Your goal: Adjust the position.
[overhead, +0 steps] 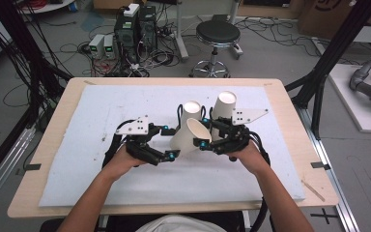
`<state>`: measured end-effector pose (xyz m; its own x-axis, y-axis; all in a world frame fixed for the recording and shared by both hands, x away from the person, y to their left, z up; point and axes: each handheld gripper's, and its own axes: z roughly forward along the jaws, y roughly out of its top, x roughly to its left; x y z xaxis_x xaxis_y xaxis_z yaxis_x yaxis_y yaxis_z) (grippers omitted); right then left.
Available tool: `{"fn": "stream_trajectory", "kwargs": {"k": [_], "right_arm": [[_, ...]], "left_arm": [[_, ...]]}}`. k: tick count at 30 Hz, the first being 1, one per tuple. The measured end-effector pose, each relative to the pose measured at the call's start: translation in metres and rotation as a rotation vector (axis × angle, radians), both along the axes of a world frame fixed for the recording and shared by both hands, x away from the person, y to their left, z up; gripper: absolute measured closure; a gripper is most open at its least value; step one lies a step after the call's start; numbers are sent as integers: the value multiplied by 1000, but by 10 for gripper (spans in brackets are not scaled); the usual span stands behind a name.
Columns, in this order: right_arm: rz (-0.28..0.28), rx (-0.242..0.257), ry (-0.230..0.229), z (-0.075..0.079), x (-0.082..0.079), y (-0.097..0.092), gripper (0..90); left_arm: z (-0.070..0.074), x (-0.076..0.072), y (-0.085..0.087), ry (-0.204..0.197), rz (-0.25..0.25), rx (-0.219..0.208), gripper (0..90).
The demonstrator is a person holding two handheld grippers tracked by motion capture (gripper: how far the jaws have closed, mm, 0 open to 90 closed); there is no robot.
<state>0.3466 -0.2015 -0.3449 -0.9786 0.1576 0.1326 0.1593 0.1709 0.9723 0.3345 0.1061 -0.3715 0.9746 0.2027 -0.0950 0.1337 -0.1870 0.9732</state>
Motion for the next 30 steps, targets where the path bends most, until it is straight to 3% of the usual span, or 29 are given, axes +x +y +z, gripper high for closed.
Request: {"fn": "stream_trajectory", "kwargs": {"k": [8, 10, 13, 17, 19, 20, 21, 25, 30], "right_arm": [[11, -45, -5, -2, -1, 7, 352], [15, -51, -2, -2, -2, 8, 351], [25, -44, 10, -2, -2, 8, 330], [19, -15, 16, -2, -2, 9, 262], [-12, 63, 37, 1, -2, 7, 198], [-12, 63, 37, 1, -2, 7, 198], [-29, 103, 41, 3, -1, 3, 198], [-56, 123, 43, 3, -2, 1, 186], [-37, 106, 45, -1, -3, 9, 190]], "left_arm": [[-3, -2, -8, -6, -18, 45, 230], [-4, -2, -9, -7, -33, 49, 309], [-3, -3, -9, -25, -41, 60, 348], [-2, -3, -9, -19, -47, 34, 346], [-1, -3, -8, -14, -41, 20, 344], [-1, -2, -7, -9, -35, 2, 344], [-1, -2, -6, -4, -31, -19, 346], [1, -1, -1, 7, -17, -89, 347], [0, -2, -4, -3, -30, -86, 347]]}}
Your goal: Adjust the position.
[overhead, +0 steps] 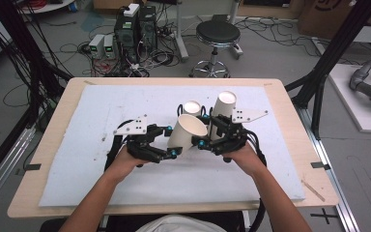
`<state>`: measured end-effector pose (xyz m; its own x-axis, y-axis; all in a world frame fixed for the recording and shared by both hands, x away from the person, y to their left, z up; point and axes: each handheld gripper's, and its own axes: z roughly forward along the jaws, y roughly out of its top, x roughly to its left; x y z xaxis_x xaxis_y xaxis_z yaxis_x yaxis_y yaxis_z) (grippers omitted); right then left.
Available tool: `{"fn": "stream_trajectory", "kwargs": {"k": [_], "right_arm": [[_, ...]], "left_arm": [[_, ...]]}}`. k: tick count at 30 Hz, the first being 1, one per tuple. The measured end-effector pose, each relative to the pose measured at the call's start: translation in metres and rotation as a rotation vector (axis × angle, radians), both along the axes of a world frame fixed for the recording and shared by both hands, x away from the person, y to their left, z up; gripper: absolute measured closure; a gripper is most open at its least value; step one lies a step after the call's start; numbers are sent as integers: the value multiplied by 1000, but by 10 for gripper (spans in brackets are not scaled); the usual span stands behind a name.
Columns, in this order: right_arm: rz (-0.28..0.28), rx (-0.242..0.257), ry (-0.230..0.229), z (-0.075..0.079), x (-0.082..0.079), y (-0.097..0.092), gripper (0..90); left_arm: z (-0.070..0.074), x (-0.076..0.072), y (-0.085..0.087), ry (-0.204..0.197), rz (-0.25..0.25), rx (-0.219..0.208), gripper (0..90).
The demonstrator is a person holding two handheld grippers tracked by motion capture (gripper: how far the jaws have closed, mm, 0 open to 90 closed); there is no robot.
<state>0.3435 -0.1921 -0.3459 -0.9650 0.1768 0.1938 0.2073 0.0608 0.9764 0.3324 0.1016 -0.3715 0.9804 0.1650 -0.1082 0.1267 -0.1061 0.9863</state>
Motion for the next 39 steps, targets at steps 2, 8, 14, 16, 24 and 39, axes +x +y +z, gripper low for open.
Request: {"fn": "stream_trajectory", "kwargs": {"k": [2, 8, 14, 16, 24, 39], "right_arm": [[26, -13, -17, 0, -2, 3, 294], [42, -54, -38, 2, -3, 4, 353], [37, -81, -48, 3, -3, 3, 357], [41, -85, -54, 3, -3, 3, 358], [53, -130, -64, 2, -5, 10, 353], [41, -107, -54, 2, -6, 11, 205]], "left_arm": [[-1, -1, -3, -4, -11, 16, 350], [-4, -2, -7, -8, -14, 59, 354], [-4, -1, -9, 12, 14, 68, 281], [-4, -1, -9, 12, 17, 71, 268], [-4, -3, -13, -4, 6, 89, 255], [-2, -5, -11, -28, 0, 70, 340]]}}
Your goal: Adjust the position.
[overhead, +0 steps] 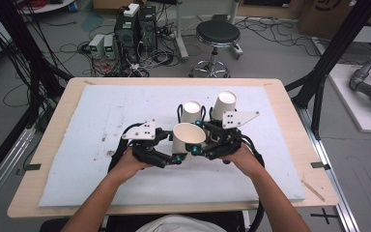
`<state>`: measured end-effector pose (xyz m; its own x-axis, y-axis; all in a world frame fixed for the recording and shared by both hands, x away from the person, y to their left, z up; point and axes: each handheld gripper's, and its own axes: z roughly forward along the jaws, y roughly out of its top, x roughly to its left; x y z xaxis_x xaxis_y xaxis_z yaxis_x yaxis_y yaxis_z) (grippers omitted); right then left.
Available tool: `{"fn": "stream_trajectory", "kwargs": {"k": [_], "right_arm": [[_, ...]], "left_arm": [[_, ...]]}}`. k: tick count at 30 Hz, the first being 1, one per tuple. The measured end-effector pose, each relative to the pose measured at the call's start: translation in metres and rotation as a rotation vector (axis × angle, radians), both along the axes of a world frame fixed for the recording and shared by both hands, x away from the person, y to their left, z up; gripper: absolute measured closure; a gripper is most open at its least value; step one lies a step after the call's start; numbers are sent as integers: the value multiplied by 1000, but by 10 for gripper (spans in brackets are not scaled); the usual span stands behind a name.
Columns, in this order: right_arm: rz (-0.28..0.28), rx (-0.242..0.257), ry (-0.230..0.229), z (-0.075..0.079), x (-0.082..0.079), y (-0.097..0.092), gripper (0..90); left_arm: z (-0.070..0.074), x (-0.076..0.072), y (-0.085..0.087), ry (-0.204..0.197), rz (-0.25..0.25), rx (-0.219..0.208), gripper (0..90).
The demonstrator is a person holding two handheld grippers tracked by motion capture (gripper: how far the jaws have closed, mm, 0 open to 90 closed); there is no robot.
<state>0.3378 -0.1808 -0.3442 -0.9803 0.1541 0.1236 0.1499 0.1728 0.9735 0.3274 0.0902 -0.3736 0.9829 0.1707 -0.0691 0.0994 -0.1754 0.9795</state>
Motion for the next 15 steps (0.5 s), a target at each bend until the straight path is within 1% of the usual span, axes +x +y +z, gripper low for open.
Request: {"fn": "stream_trajectory", "kwargs": {"k": [1, 4, 7, 8, 9, 10, 12, 15], "right_arm": [[-6, 22, 10, 0, 0, -1, 201], [-5, 38, 12, 1, 0, -2, 202], [-6, 39, 8, 2, -1, -2, 209], [4, 33, 1, 1, -1, -1, 275], [11, 29, 0, 1, -1, 0, 302], [11, 29, 0, 1, -1, 0, 302], [24, 13, -16, 1, -2, 0, 338], [24, 4, -26, 2, -2, 0, 358]], "left_arm": [[1, 0, 2, -1, 6, -18, 340], [2, 1, 5, 4, 11, -47, 342], [1, 1, 4, 4, 7, -36, 342], [0, 1, 3, 1, 2, -27, 342], [0, 0, 2, 1, -2, -22, 344], [-1, 0, 0, -1, -6, -16, 344], [-1, 0, -1, 2, -13, -11, 349], [-1, 0, -1, 6, -14, -8, 352]]}}
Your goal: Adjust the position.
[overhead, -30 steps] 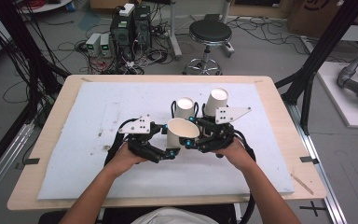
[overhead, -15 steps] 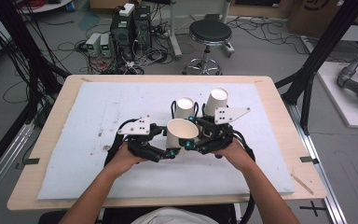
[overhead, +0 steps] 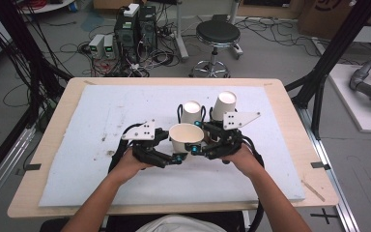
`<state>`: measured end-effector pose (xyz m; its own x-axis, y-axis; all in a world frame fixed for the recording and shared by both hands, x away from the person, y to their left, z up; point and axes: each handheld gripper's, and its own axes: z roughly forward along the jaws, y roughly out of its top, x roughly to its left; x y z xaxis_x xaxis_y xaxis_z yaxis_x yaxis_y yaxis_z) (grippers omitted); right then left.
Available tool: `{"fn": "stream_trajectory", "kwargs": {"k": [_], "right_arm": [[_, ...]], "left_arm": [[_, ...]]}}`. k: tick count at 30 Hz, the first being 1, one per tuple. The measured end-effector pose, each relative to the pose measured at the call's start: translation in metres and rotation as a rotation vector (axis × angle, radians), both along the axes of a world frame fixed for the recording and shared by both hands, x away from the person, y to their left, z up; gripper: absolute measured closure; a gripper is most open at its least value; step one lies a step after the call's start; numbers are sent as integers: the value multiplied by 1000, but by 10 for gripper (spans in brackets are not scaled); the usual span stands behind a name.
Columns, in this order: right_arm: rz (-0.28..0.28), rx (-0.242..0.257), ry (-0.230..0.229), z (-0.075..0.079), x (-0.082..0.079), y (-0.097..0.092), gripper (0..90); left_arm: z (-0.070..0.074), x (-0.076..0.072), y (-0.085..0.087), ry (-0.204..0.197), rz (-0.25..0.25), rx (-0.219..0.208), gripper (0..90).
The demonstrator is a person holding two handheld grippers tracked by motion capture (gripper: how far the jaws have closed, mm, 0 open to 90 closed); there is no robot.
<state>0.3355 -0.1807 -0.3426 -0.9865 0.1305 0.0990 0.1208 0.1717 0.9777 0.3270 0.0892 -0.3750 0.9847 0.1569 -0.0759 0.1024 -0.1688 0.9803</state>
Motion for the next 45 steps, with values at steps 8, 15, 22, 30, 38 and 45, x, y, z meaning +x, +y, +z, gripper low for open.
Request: {"fn": "stream_trajectory", "kwargs": {"k": [8, 15, 22, 30, 38, 45], "right_arm": [[6, -8, -8, 0, 0, 1, 355], [7, -1, -1, 0, 0, 1, 332], [-48, 21, 12, 1, 3, -10, 210], [-204, -117, -88, 1, 8, -25, 207], [-311, -188, -121, 0, 5, -36, 207], [-378, -167, -94, 8, 3, -63, 198]], "left_arm": [[-2, 0, -4, 15, 8, 4, 290], [-1, 0, -3, 8, 0, -4, 344], [2, 3, 10, -4, 47, -27, 347], [9, 10, 32, -22, 138, -44, 344], [16, 15, 54, -36, 229, -66, 341], [23, 14, 70, -41, 279, -84, 343]]}}
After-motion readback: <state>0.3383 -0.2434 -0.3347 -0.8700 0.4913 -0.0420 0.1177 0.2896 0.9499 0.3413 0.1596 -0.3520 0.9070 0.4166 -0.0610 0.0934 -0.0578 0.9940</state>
